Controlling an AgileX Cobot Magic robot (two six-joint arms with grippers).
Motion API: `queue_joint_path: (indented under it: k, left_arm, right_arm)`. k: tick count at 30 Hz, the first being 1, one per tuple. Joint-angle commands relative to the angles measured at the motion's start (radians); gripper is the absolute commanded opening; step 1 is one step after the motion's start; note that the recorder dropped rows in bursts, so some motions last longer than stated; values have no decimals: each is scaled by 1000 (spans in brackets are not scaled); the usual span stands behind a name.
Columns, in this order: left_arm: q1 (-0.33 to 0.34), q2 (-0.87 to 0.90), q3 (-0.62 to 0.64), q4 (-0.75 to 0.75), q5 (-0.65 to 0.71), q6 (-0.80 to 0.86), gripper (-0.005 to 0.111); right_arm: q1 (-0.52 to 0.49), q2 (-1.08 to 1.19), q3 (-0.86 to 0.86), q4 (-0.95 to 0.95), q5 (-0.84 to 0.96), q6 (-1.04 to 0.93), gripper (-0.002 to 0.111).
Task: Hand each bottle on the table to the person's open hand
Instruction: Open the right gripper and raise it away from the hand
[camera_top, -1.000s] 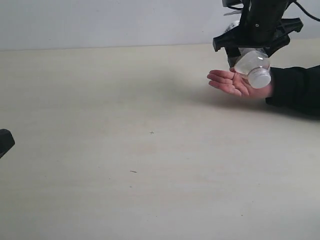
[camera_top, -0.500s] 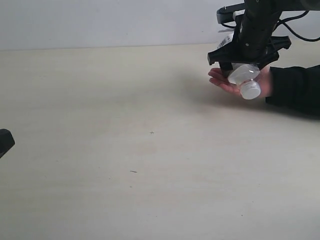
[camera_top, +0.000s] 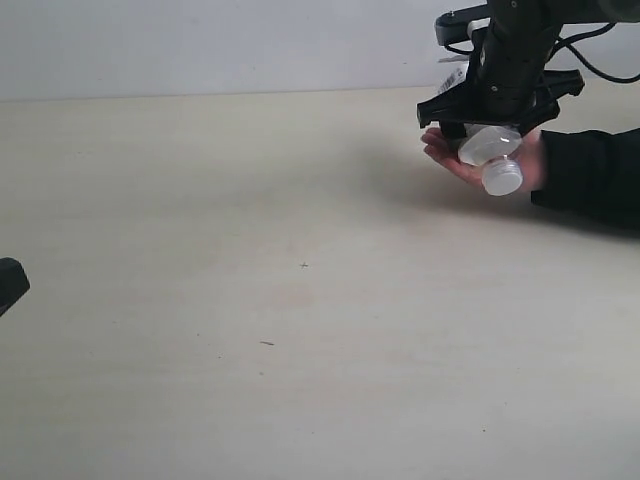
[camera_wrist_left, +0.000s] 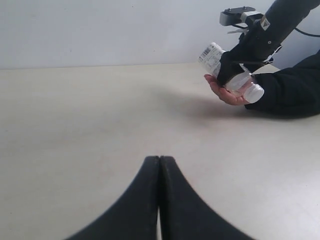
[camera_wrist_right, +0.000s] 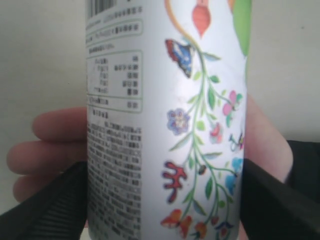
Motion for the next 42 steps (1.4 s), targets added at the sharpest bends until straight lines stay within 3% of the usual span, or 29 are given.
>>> queue_joint_path:
  k: [1, 4, 7, 23, 32, 37, 39, 42]
  left_arm:
    - [-2, -8, 3, -3, -1, 4, 0]
    - [-2, -8, 3, -3, -1, 4, 0]
    - [-2, -8, 3, -3, -1, 4, 0]
    - [-2, -8, 3, -3, -1, 4, 0]
    - [-2, -8, 3, -3, -1, 4, 0]
    - [-2, -8, 3, -3, -1, 4, 0]
    - [-2, -8, 3, -3, -1, 4, 0]
    - [-2, -8, 3, -3, -1, 4, 0]
  right_arm:
    - [-2, -1, 3, -13, -3, -15, 70]
    - [-2, -1, 3, -19, -3, -15, 81]
    - [-2, -1, 3, -22, -3, -15, 84]
    - [-2, -78, 3, -37, -5, -29, 84]
    - [-2, -192, 3, 129, 3, -204, 84]
    - [-2, -283, 3, 129, 26, -219, 84]
    - [-2, -324, 3, 127, 35, -219, 81]
    - [-2, -392, 3, 127, 60, -219, 67]
